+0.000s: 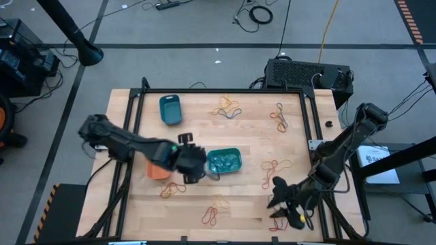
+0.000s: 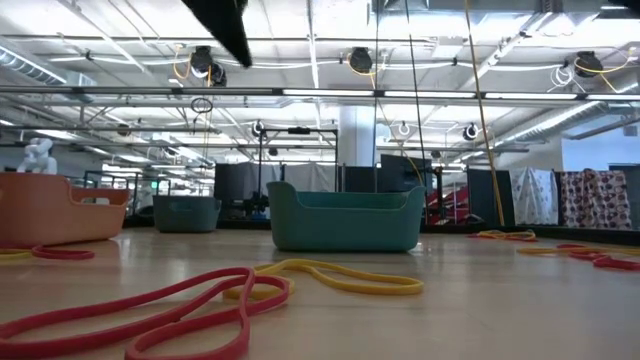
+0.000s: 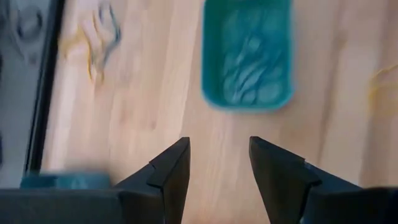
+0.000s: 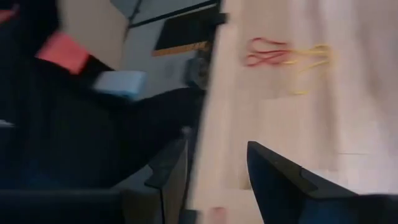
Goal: Sort rubber bands into baskets
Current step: Put the blue rubber band into the green bin
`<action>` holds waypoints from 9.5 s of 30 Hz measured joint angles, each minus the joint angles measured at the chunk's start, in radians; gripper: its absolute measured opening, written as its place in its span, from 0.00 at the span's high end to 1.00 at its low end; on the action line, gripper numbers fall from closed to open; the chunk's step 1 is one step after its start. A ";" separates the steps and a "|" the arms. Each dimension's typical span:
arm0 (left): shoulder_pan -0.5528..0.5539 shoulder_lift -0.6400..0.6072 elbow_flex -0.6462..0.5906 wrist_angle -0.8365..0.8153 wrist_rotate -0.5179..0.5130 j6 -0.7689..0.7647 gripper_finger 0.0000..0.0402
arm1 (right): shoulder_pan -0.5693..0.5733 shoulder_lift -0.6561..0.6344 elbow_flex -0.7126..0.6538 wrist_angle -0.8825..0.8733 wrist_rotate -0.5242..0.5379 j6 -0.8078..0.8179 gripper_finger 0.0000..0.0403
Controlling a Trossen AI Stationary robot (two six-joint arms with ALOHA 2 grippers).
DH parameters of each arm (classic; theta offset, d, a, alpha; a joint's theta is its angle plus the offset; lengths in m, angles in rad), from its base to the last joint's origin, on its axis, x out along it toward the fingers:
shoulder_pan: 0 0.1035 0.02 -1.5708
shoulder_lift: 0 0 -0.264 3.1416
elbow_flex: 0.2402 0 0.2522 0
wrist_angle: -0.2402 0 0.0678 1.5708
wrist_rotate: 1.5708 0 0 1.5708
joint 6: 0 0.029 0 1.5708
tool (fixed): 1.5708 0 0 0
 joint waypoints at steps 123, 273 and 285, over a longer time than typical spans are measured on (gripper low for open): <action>0.053 0.375 -0.525 2.037 0.286 0.391 0.97 | -0.138 0.174 0.089 -0.093 0.654 -0.103 1.00; 0.251 -0.038 -0.217 0.253 0.170 0.247 0.50 | -1.262 0.002 0.061 -0.663 0.031 -0.362 0.85; 0.484 -0.361 -0.487 0.535 0.172 0.313 0.50 | -1.538 0.226 0.055 -0.516 0.009 -0.477 0.79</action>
